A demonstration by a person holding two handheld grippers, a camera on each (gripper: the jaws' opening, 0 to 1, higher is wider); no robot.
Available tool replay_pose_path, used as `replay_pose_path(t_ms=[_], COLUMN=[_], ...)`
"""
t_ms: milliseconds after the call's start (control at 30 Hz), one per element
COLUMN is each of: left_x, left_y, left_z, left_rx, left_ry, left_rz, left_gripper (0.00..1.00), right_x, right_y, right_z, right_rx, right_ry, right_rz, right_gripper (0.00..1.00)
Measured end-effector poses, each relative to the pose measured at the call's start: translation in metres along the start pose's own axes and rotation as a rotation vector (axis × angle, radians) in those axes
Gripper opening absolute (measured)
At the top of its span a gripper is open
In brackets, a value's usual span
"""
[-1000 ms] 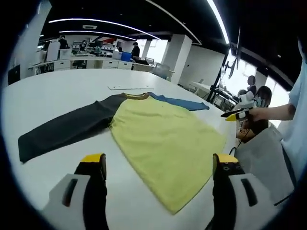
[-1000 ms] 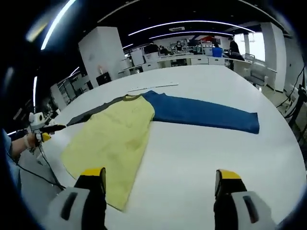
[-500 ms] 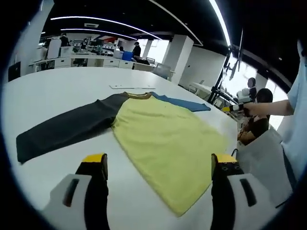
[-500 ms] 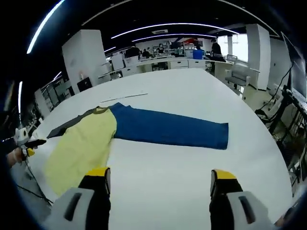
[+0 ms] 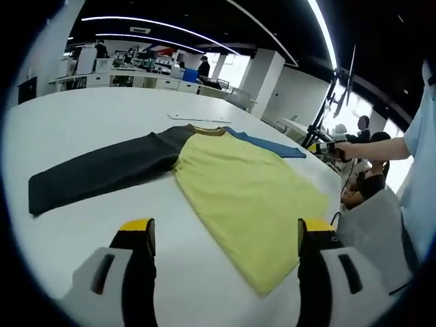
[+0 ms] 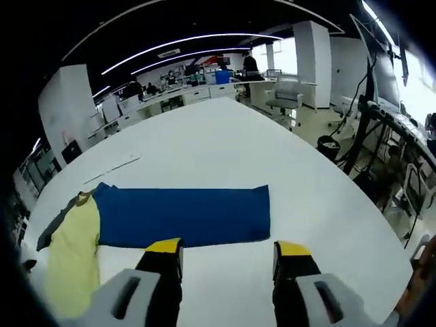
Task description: Fold the garment on the visible template until the final outline fits inside the template.
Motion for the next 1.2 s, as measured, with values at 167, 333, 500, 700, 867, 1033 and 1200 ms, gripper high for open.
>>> replay_pose_path(t_ms=[167,333,500,700,867,1033,1200], left_x=[-0.006,-0.013,-0.018,-0.019,-0.021,-0.023,-0.025], left_y=[-0.005,-0.004,-0.005,-0.002,-0.001,-0.001,0.0], left_z=[-0.008,-0.012,-0.011,-0.005,-0.003,-0.005,-0.007], left_rx=[0.031,0.037,0.045,0.033,0.03,0.036,0.038], left_ry=[0.002,0.0,-0.011,-0.003,-0.013,-0.014,-0.002], left_rz=[-0.026,-0.044,-0.055,-0.066,-0.074,-0.082,-0.09], left_gripper=[0.82,0.81,0.81,0.8,0.8,0.79,0.79], right_x=[0.001,0.004,0.0,0.004,0.0,-0.001,0.001], right_y=[0.007,0.01,0.015,0.024,0.021,0.018,0.014], right_z=[0.016,0.028,0.033,0.045,0.042,0.04,0.036], right_rx=[-0.047,-0.077,-0.112,-0.113,-0.131,-0.13,-0.131], right_ry=[-0.002,-0.014,-0.058,-0.065,-0.077,-0.079,-0.071], right_rz=[0.036,0.055,0.041,0.079,0.041,0.032,0.045], right_gripper=[0.38,0.27,0.23,0.2,0.2,0.12,0.0])
Point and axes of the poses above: the point that each gripper's makers call its tool centre point, and the gripper's own axes: z roughly forward along the fingers, y roughly to its right, x roughly out of its top, the point moved 7 cm from there along -z, roughly backward along the fingers, and after that the axes turned 10 degrees about -x, right-handed, at the moved point
